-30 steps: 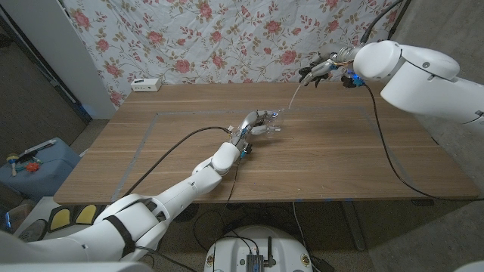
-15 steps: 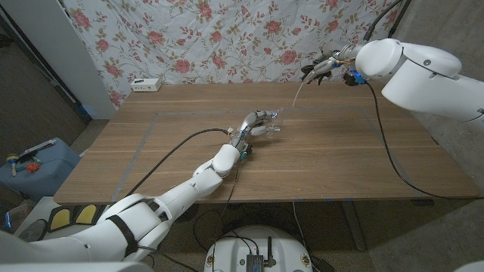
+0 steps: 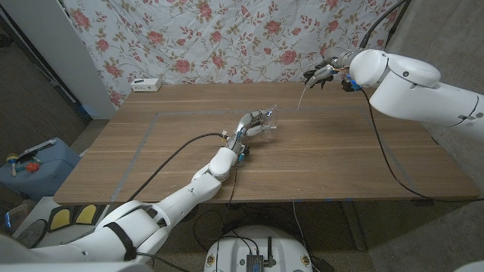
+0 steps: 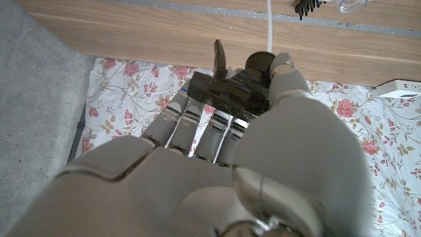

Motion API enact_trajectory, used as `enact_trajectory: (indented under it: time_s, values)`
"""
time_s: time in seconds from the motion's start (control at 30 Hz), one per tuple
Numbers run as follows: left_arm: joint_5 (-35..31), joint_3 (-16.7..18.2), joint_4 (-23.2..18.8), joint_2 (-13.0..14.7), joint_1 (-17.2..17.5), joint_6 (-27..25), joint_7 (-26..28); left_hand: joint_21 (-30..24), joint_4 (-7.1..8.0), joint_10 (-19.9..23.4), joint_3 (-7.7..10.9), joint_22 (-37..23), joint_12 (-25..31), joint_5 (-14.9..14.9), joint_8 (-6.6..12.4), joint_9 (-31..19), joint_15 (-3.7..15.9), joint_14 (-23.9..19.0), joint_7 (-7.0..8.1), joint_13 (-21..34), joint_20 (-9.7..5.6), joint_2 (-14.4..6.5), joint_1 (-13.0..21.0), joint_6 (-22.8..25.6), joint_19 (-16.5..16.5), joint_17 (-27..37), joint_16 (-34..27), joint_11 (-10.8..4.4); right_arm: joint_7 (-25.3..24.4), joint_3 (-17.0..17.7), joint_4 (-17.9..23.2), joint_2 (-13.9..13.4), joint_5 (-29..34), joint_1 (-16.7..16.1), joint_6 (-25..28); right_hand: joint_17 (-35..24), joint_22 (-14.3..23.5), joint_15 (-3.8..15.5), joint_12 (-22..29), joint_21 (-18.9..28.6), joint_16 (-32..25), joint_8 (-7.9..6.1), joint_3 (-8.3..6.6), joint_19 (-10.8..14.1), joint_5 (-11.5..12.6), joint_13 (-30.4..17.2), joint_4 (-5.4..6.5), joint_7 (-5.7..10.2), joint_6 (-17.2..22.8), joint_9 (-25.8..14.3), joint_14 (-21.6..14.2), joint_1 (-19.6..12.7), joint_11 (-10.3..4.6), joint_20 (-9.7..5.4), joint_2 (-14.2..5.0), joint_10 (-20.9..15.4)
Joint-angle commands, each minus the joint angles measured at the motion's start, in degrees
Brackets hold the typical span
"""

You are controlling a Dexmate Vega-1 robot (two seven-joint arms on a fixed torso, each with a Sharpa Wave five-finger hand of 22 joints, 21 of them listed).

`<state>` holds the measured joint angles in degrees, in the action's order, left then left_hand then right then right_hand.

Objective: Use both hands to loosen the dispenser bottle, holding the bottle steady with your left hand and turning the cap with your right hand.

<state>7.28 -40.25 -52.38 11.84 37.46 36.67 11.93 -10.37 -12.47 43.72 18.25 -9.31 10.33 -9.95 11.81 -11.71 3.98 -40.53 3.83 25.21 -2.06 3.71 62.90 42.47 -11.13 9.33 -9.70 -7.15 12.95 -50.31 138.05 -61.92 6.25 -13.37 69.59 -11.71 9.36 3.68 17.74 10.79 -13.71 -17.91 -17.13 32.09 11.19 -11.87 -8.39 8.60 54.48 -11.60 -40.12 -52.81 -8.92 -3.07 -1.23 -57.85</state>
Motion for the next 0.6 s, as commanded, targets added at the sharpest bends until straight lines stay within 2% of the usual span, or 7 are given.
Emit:
enact_trajectory:
  time_s: [0.03, 0.2, 0.33, 0.47, 0.6]
  values:
    - [1.07, 1.89, -8.06, 3.29, 3.87, -4.49, -0.02, -0.1, 3.36, -0.37, 3.44, -0.23, 0.07, -0.22, -0.46, 0.03, 6.69, 0.86, 1.87, -0.45, -1.36, -4.97, -6.03, 1.36, 0.31, -0.01, 0.06, -0.29, -2.04, -5.05, -1.41, 1.98, 3.7, 0.93, 2.55, -0.21, 0.07, 8.81, -0.21, -0.17, 0.44, -0.18, 0.37, 0.39, 0.15, -0.12, 0.05, 1.08, 1.82, -0.24, -0.11, 0.18, -0.59, -1.61, -0.52, -0.02]
    - [0.28, 2.48, -13.15, 5.67, 6.11, -8.08, 0.96, -0.11, 3.39, -1.2, 3.48, -0.25, -0.05, -0.19, -0.76, 0.18, 6.66, 1.1, 2.0, -1.13, -1.37, -4.7, -6.1, 0.88, 0.45, -0.07, -0.01, -0.49, -3.38, -5.95, -1.97, 2.84, 4.2, 0.51, 3.01, -0.22, 0.07, 8.88, -0.22, -0.18, 0.48, -0.17, 0.4, 0.38, 0.18, -0.13, 0.06, 1.14, 1.96, -0.23, -0.25, 0.15, -0.12, -1.68, -0.65, -0.17]
    - [-0.06, 3.12, -17.34, 7.69, 8.14, -11.0, 1.73, -0.11, 3.41, -1.7, 3.48, -0.26, -0.1, -0.17, -1.06, 0.28, 6.75, 1.57, 2.27, -1.61, -1.44, -4.52, -6.13, 0.18, 0.53, -0.1, 0.06, -0.74, -4.83, -7.16, -2.62, 3.83, 5.15, 0.27, 3.61, -0.17, 0.06, 8.91, -0.32, -0.16, 0.58, -0.16, 0.39, 0.45, 0.2, -0.13, 0.04, 1.14, 2.03, -0.23, -0.28, 0.14, -0.71, -1.73, -0.68, -0.09]
    - [-0.89, 3.67, -21.12, 9.43, 10.03, -14.11, 3.09, -0.11, 3.58, -2.33, 3.57, -0.26, -0.17, -0.16, -1.17, 0.37, 6.69, 1.49, 2.23, -2.15, -1.4, -4.59, -6.32, -0.15, 0.66, -0.07, -0.11, -0.64, -6.22, -11.3, -3.22, 5.24, 7.94, 1.84, 6.05, -0.19, 0.06, 8.91, -0.34, -0.13, 0.57, -0.1, 0.45, 0.55, 0.2, -0.14, 0.03, 1.11, 1.98, -0.23, -0.36, 0.13, -0.52, -1.86, -0.7, -0.16]
    - [-1.19, 4.0, -23.29, 10.51, 11.18, -15.96, 3.67, -0.15, 3.8, -4.41, 3.68, -0.28, -0.44, -0.14, -1.73, 0.57, 6.7, 2.12, 2.43, -3.37, -1.31, -4.58, -6.72, -2.38, 0.82, 0.0, -0.07, -0.81, -8.5, -12.26, -3.79, 6.41, 8.67, 1.32, 6.88, -0.24, 0.07, 8.94, -0.32, -0.08, 0.51, -0.13, 0.49, 0.71, 0.2, -0.14, 0.04, 1.18, 2.13, -0.23, -0.54, 0.1, -0.18, -1.96, -0.8, -0.32]
